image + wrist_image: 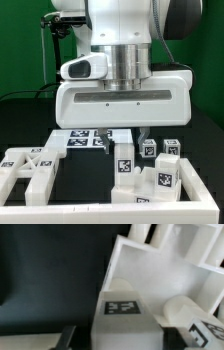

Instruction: Assemble chair

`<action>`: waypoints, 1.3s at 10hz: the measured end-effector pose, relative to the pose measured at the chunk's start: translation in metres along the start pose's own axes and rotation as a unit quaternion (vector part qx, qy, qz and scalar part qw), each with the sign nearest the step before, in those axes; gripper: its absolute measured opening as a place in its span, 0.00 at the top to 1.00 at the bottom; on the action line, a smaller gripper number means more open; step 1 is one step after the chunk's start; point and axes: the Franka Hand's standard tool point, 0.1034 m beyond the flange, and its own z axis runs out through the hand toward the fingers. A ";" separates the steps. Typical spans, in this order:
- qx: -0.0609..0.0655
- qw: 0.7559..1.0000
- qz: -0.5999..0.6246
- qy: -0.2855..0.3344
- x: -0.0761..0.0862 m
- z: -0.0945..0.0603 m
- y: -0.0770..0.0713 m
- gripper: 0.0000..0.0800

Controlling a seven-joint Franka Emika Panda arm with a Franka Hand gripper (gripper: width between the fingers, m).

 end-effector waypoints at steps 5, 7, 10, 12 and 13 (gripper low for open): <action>0.015 0.956 0.294 0.001 0.001 0.001 -0.002 0.64; 0.024 0.915 0.402 -0.003 0.002 0.001 0.000 0.64; 0.027 0.865 0.500 -0.004 0.008 0.001 0.007 0.64; 0.027 0.865 0.502 -0.004 0.008 0.001 0.007 0.55; 0.025 0.880 0.475 -0.005 0.007 0.001 0.007 0.37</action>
Offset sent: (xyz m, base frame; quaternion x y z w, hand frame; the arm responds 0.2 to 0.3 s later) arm -0.0076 -0.0020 -0.0060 -0.0283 -0.0123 0.2364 0.9712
